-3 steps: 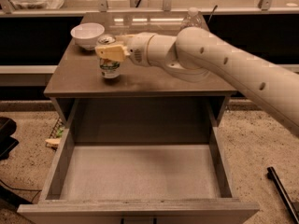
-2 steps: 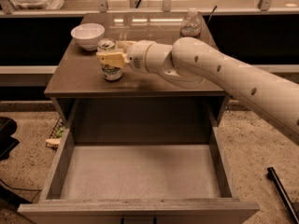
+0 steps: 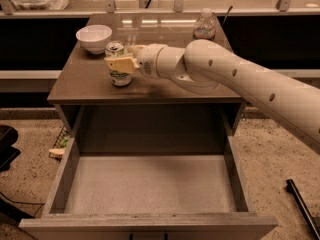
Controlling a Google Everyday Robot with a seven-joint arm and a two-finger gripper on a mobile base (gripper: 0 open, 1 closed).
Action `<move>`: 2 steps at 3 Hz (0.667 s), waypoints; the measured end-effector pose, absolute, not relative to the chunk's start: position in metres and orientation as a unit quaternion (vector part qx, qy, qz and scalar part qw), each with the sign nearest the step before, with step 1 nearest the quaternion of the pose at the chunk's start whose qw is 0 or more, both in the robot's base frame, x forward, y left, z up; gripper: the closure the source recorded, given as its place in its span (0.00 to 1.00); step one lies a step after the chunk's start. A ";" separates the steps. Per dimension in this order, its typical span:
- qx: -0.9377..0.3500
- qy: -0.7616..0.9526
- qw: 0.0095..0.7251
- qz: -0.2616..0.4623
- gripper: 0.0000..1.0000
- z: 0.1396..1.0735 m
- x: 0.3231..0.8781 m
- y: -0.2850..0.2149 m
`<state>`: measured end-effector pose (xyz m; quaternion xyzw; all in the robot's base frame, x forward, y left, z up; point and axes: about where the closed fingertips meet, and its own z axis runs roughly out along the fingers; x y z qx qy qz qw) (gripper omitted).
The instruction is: Pick 7up can from top drawer and place on counter
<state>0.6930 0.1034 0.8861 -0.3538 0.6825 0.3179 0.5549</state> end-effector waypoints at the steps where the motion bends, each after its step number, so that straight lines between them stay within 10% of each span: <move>1: -0.355 0.682 0.554 0.319 0.29 0.886 0.692 0.105; 2: -0.356 0.681 0.554 0.321 0.01 0.886 0.691 0.109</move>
Offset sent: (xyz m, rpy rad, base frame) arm -0.0005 0.0016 0.0001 0.0002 0.0000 0.0024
